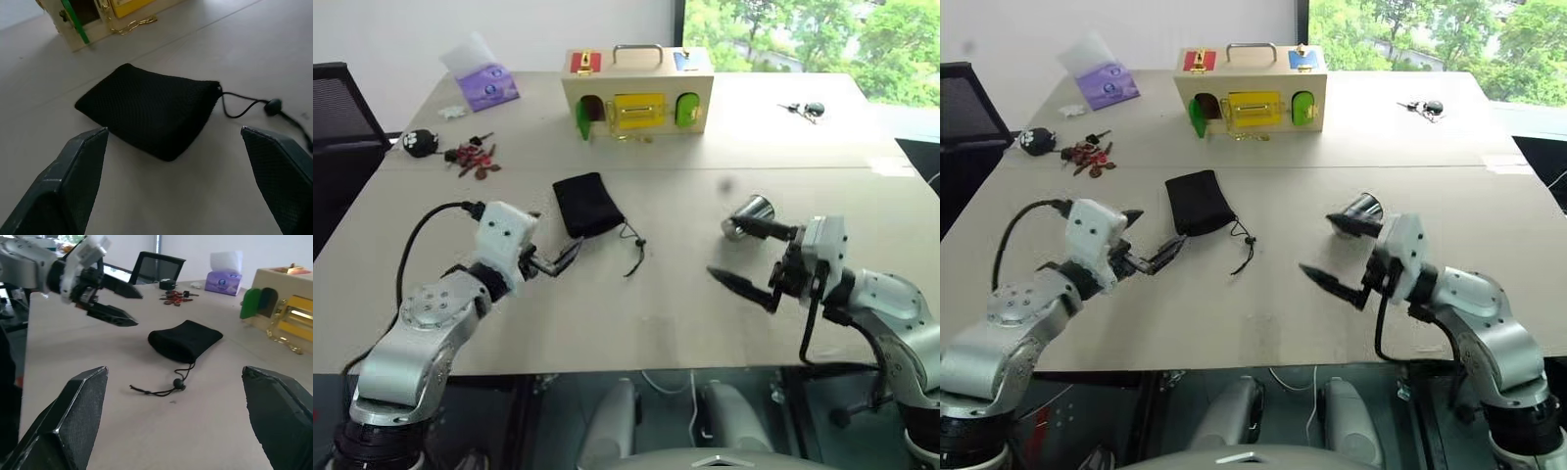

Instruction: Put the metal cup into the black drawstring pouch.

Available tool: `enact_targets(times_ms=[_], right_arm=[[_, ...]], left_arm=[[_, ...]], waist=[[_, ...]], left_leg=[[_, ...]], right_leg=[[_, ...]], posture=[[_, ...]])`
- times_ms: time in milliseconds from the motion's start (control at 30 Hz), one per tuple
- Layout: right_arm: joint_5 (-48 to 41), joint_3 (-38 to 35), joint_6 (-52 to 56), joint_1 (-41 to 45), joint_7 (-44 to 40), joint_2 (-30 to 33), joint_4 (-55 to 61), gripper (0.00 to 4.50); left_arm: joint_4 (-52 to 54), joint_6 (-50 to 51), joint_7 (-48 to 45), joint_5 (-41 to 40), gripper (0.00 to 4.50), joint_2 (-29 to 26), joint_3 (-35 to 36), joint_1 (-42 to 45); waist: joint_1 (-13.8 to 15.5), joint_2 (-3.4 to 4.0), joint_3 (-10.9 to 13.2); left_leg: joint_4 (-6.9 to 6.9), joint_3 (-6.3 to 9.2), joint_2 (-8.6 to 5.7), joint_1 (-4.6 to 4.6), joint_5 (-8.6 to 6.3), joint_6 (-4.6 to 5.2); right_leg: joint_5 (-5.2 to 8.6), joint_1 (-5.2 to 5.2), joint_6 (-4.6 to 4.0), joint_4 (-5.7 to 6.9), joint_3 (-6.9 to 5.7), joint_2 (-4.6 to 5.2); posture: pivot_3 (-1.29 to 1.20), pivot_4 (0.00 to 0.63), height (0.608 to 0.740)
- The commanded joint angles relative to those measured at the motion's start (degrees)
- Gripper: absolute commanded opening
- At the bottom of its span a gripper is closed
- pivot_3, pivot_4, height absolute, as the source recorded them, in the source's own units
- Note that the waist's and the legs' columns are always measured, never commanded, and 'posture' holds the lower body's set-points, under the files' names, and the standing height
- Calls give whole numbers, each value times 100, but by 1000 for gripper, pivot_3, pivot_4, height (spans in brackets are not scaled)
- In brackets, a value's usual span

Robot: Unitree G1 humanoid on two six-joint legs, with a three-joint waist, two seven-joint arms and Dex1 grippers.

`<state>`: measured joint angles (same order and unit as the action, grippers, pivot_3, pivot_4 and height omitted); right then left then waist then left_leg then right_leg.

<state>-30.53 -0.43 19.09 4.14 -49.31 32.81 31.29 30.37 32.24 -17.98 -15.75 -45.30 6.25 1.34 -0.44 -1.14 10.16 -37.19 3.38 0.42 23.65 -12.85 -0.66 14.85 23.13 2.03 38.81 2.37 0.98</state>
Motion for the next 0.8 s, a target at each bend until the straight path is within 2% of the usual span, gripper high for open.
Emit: enact_targets(times_ms=[33, 233, 633, 767, 800], right_arm=[[112, -25, -271, -60, 2, 20, 157, 4440], [340, -146, -493, -466, 107, 42, 185, 4440], [564, -195, -518, -746, 577, -1, 426, 4440], [555, -315, -352, -632, 831, -1, 359, 4500], [506, -370, -309, -599, 906, -24, 337, 4500]], left_arm=[[24, -126, 279, 1109, 4499, -214, -533, 390], [-467, -96, 126, 2468, 4499, -332, -1653, 1125], [-2036, -662, -297, 3605, 4499, 281, -2549, 2294], [-2278, -909, -512, 3697, 3514, 369, -2579, 2400], [-2295, -933, -543, 3716, 2867, 391, -2561, 2400]], waist=[[-13, 0, 0], [-38, 0, 1], [-27, -2, 1], [-47, -2, 1], [-43, -2, 1]], left_leg=[[0, 0, 1, 0, 0, 0], [2, 4, -1, 0, 0, -1], [-2, 4, -6, 4, 0, -1], [-1, 4, -5, 2, 0, 0], [-1, 5, -5, 3, 0, -1]], right_leg=[[0, 0, 0, 2, 0, 0], [0, 1, 0, 5, -6, -5], [-1, 4, 2, 6, -6, -3], [-1, 4, 2, 10, -6, -7], [-1, 4, 2, 10, -7, -6]], posture=[[0, 150, 740], [0, 150, 740], [0, 150, 740], [0, 150, 740], [0, 150, 740]])
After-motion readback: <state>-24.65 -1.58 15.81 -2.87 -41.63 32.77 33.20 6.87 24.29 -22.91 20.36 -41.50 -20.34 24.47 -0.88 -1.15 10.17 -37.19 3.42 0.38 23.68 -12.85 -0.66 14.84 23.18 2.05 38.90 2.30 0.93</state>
